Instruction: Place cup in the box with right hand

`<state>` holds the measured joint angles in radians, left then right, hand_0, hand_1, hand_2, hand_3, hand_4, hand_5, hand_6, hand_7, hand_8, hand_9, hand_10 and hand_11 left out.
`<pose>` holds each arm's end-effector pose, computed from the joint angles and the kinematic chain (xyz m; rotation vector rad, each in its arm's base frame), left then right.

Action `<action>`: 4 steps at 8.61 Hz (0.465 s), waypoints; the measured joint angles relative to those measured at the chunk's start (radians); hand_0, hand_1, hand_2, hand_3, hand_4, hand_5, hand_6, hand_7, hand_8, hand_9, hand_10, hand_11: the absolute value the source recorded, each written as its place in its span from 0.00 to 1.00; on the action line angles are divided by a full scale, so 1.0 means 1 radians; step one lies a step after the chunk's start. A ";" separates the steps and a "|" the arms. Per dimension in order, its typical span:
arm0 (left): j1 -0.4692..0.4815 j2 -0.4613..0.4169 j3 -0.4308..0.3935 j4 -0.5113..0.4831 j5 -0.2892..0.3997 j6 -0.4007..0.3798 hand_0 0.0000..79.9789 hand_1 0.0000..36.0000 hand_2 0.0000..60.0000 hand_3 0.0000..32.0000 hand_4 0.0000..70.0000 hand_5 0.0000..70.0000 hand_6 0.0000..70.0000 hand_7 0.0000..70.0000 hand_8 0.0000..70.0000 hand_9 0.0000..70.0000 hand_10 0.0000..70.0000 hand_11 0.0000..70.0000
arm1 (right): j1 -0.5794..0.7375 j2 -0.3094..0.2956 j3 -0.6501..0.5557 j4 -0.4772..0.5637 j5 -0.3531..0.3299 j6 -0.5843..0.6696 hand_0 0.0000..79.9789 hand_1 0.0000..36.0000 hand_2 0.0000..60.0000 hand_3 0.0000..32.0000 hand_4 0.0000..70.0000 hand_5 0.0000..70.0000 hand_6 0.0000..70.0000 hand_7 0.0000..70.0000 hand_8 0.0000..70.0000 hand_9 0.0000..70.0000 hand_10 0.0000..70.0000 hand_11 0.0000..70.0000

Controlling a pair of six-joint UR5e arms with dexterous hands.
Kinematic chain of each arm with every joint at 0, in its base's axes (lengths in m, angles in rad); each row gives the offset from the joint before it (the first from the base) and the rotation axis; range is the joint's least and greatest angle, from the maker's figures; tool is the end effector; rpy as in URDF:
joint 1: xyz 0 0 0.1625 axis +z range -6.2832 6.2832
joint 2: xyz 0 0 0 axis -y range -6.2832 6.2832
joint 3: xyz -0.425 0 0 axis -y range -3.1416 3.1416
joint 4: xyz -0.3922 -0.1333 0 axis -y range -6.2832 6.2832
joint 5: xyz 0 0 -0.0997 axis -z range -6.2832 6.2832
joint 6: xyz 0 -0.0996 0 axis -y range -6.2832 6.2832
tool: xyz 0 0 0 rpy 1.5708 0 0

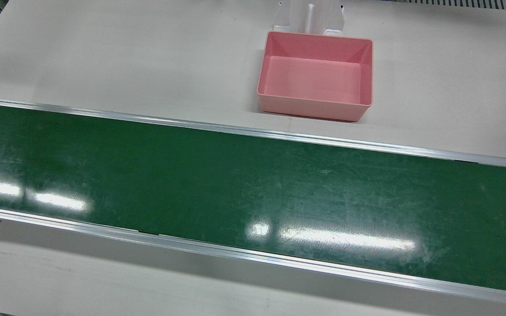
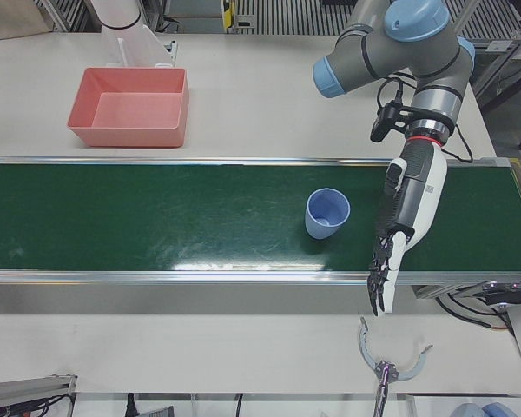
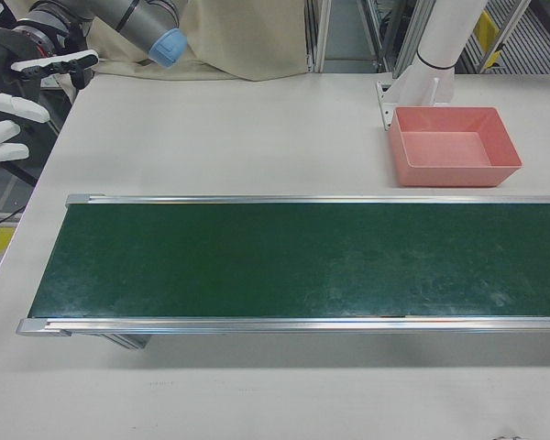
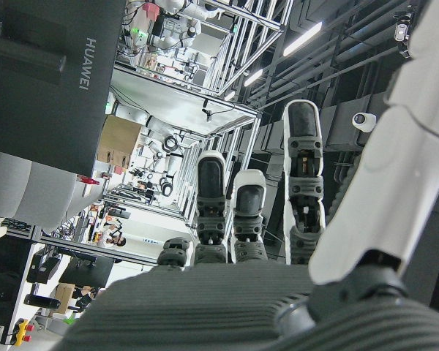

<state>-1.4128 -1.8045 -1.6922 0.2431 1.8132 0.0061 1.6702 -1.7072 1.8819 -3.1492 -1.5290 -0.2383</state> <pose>-0.0178 -0.5834 0.5279 -0.3935 2.1096 -1.8792 0.1808 -0.4273 0.5971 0.4369 -2.3149 1.9900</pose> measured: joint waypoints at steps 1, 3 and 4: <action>0.000 0.000 0.000 0.000 0.000 0.000 0.00 0.00 0.00 0.00 0.00 0.00 0.00 0.00 0.00 0.00 0.00 0.00 | -0.001 0.000 0.002 0.000 -0.002 0.000 0.67 0.11 0.00 0.00 0.80 0.07 0.38 1.00 0.38 0.71 0.06 0.10; 0.000 -0.001 0.000 0.001 0.000 0.000 0.00 0.00 0.00 0.00 0.00 0.00 0.00 0.00 0.00 0.00 0.00 0.00 | -0.003 0.001 0.006 0.000 -0.004 -0.003 0.67 0.12 0.00 0.00 0.83 0.07 0.39 1.00 0.38 0.71 0.06 0.10; 0.000 -0.001 -0.001 0.001 0.000 0.000 0.00 0.00 0.00 0.00 0.00 0.00 0.00 0.00 0.00 0.00 0.00 0.00 | -0.004 0.002 0.006 0.000 -0.004 -0.003 0.67 0.11 0.00 0.00 0.82 0.07 0.39 1.00 0.38 0.71 0.06 0.10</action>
<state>-1.4128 -1.8054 -1.6928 0.2439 1.8132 0.0061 1.6663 -1.7053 1.8878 -3.1493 -1.5334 -0.2416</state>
